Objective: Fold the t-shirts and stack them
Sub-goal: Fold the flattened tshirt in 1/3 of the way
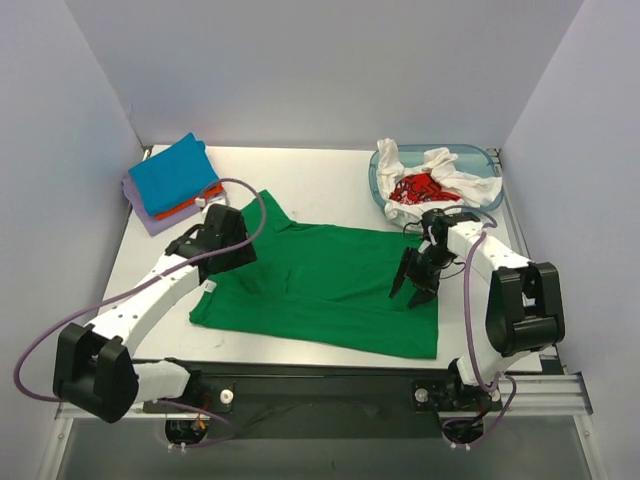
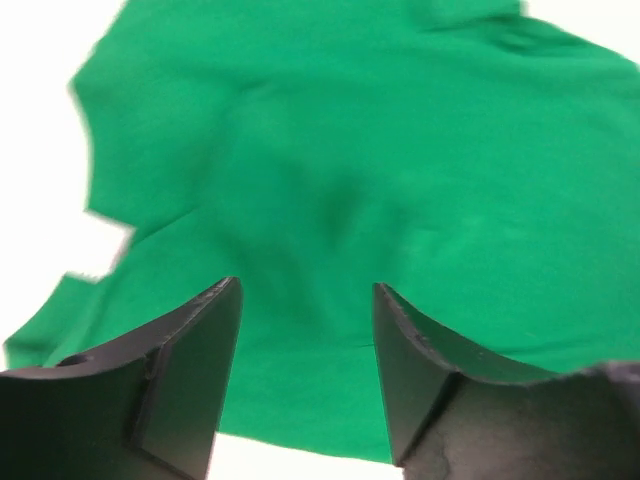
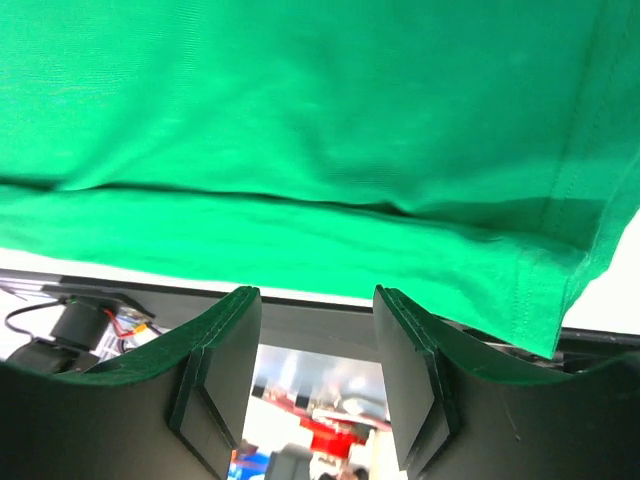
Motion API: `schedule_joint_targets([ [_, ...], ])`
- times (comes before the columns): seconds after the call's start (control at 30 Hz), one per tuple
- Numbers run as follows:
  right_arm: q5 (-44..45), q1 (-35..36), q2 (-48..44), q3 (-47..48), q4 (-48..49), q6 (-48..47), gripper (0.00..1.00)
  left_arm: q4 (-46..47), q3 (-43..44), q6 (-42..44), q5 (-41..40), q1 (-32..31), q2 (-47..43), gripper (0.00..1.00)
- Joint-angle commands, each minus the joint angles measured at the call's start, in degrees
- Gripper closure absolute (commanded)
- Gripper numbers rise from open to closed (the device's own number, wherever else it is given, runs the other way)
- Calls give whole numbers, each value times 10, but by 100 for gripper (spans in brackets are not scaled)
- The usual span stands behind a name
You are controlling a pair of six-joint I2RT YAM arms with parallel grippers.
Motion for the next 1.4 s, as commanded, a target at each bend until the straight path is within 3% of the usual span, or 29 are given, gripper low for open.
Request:
schedule_joint_targets([
  [0.0, 12, 5, -28, 45, -59, -10, 51, 40, 60, 32, -7, -47, 73, 36],
  [0.23, 33, 3, -44, 87, -62, -14, 51, 25, 170, 55, 7, -124, 223, 53],
  [0.4, 34, -1, -50, 83, -63, -17, 51, 8, 186, 49, 11, -136, 277, 55],
  [1.17, 24, -5, -57, 62, -55, -19, 51, 57, 171, 64, 28, -135, 344, 59],
  [1.33, 25, -6, -58, 63, -54, -18, 51, 49, 176, 65, 18, -136, 348, 69],
  [1.37, 25, -6, -57, 63, -54, -19, 51, 48, 177, 65, 17, -136, 347, 75],
])
